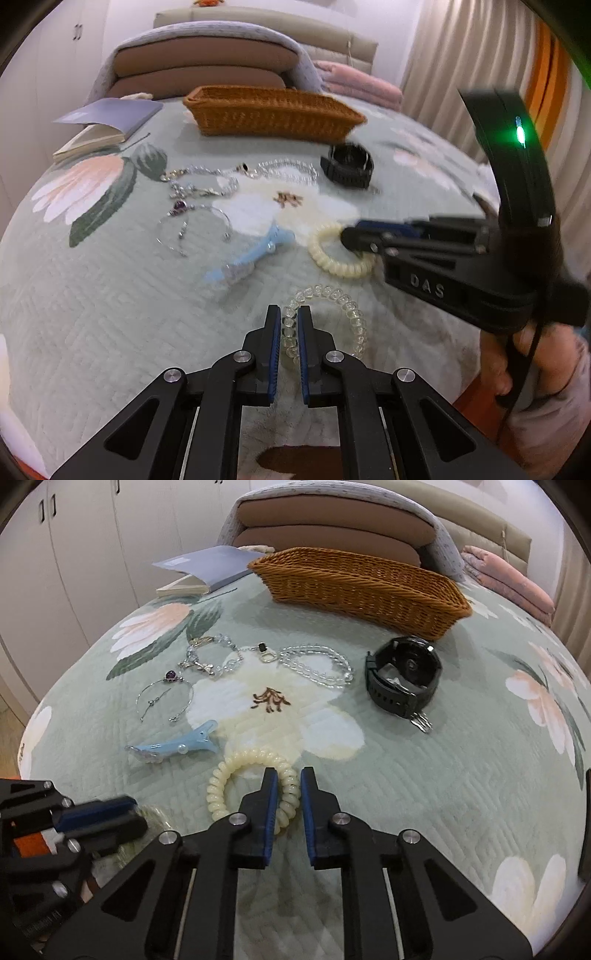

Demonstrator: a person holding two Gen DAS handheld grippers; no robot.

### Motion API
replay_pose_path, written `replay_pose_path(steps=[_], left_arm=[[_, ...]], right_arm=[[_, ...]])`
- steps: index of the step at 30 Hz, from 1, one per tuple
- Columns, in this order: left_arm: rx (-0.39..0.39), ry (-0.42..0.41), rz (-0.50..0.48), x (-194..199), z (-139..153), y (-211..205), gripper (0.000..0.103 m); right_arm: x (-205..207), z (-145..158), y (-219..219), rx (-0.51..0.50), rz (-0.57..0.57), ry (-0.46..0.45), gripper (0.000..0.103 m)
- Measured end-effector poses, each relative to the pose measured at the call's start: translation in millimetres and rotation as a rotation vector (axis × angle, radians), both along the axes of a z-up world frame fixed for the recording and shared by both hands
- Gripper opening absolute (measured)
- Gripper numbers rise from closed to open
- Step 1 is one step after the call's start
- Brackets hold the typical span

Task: Organize jewelry
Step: 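Grasp the clear coil hair tie with the left tool while the right tool grasps the cream coil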

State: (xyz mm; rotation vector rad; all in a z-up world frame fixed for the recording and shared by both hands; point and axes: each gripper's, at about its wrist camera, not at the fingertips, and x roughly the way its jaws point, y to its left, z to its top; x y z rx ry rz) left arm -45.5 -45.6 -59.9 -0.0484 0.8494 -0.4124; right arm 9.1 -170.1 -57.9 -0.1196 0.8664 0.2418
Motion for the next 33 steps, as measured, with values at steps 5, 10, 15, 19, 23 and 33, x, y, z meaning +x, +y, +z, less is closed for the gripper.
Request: replay_pose_path(steps=[5, 10, 15, 19, 23, 33], left_arm=[[-0.046, -0.038, 0.015, -0.5, 15.3, 10.2, 0.009], [-0.05, -0.055, 0.022, 4.4, 24.3, 15.5, 0.009], [-0.049, -0.039, 0.021, 5.4, 18.4, 18.6, 0.009], [-0.052, -0.032, 0.011, 4.2, 15.9, 19.8, 0.009], [-0.057, -0.036, 0.002, 3.1, 15.8, 21.3, 0.009], [-0.072, -0.024, -0.004, 4.6, 11.5, 23.6, 0.009]], right_arm=[[-7.6, 11.9, -12.5, 0.021, -0.024, -0.034, 0.011], [-8.0, 18.1, -14.6, 0.039, 0.014, -0.009, 0.011], [-3.5, 12.5, -3.8, 0.018, 0.047, 0.022, 0.011], [9.1, 3.9, 2.6, -0.061, 0.049, 0.059, 0.012], [17.1, 0.3, -5.2, 0.003, 0.065, 0.11, 0.012], [20.9, 0.9, -10.3, 0.054, 0.09, 0.151, 0.015]])
